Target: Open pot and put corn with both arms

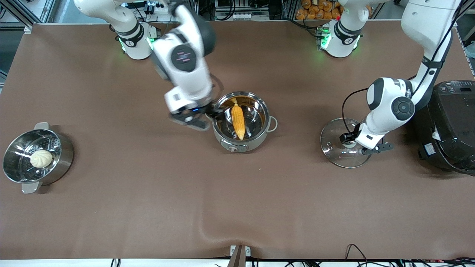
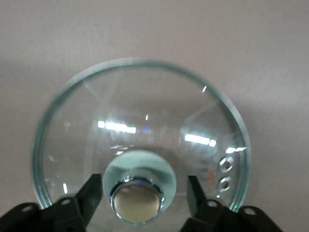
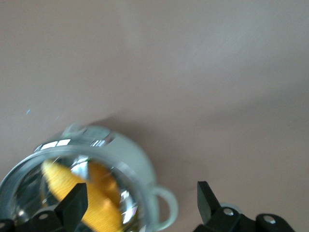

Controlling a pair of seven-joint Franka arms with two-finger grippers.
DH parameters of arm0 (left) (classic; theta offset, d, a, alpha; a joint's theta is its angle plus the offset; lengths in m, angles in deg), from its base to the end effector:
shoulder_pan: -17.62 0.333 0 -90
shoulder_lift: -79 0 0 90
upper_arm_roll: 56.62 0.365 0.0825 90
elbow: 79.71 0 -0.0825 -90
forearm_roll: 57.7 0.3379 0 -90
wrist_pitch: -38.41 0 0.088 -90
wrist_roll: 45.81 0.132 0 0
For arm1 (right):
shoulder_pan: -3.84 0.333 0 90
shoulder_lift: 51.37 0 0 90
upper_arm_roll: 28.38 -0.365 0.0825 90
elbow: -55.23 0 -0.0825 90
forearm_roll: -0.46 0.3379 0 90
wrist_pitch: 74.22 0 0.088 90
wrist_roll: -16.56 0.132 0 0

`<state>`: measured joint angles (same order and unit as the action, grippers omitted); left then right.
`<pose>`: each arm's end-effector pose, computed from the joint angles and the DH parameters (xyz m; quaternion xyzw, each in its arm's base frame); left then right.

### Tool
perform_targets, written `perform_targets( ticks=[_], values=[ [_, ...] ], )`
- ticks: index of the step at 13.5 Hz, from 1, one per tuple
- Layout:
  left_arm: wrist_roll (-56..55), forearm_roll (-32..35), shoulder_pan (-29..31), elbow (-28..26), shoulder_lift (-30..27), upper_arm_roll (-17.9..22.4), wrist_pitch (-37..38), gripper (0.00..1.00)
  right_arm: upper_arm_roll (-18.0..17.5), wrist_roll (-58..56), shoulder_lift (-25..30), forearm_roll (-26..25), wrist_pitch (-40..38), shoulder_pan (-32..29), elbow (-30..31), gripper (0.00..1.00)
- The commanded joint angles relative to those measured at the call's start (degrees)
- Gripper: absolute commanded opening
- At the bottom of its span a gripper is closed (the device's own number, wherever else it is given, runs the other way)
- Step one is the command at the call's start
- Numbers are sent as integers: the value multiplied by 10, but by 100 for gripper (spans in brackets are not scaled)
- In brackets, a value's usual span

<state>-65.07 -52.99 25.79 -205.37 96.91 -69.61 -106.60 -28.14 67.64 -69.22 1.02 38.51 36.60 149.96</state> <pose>0.5477 -0.0419 0.3065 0.9949 0.0984 0.0150 0.0138 0.5242 0.3356 0.4698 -0.9866 0.1630 0.0016 0.0038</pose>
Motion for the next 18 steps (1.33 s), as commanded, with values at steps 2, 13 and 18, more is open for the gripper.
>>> perform_targets(
  ticks=[2, 13, 18],
  values=[
    [8, 9, 3, 85, -80, -9, 122, 100, -9, -186, 29, 0, -15, -130, 5, 100],
    [26, -10, 6, 373, -127, -56, 525, 100, -8, -418, 209, -4, -170, -274, 40, 100],
    [60, -24, -6, 372, -161, -27, 535, 100, -1, -437, 239, 2, -244, -296, -17, 100]
  ],
)
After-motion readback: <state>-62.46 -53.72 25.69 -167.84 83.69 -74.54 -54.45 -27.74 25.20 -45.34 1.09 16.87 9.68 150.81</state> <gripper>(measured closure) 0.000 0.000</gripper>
